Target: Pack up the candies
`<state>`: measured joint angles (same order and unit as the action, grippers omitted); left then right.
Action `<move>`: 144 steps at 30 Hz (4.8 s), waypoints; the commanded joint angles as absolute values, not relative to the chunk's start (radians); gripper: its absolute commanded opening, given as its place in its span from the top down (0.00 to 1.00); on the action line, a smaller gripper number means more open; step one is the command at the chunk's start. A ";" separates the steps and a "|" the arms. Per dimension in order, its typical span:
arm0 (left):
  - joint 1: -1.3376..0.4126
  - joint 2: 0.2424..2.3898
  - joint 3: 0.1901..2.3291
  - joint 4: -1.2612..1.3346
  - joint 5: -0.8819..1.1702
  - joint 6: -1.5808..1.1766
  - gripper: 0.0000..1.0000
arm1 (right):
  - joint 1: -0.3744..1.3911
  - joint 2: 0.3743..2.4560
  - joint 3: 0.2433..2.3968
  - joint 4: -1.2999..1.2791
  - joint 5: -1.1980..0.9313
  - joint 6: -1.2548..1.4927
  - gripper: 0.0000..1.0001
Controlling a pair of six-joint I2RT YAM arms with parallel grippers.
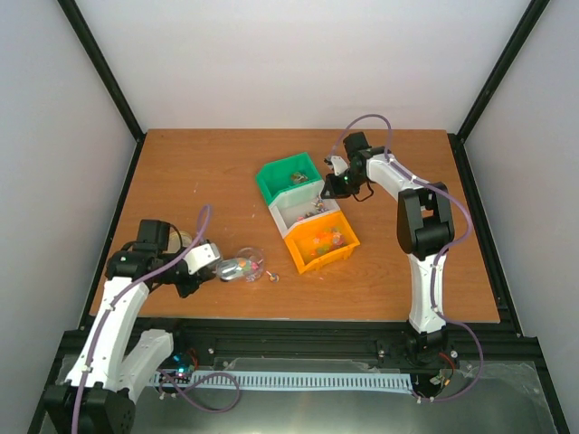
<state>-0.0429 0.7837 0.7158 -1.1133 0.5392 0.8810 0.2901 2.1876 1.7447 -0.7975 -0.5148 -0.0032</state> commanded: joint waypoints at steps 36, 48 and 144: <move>-0.034 1.089 1.201 -1.408 0.540 1.073 0.99 | 0.246 2.137 1.749 -0.867 -0.594 -0.069 0.34; -0.324 1.221 1.231 -1.098 0.533 0.766 0.99 | 0.137 2.006 1.639 -0.948 -0.613 -0.158 0.39; -0.504 1.350 0.744 0.173 0.728 0.264 0.99 | 0.120 1.826 1.434 -0.973 -0.530 -0.301 0.21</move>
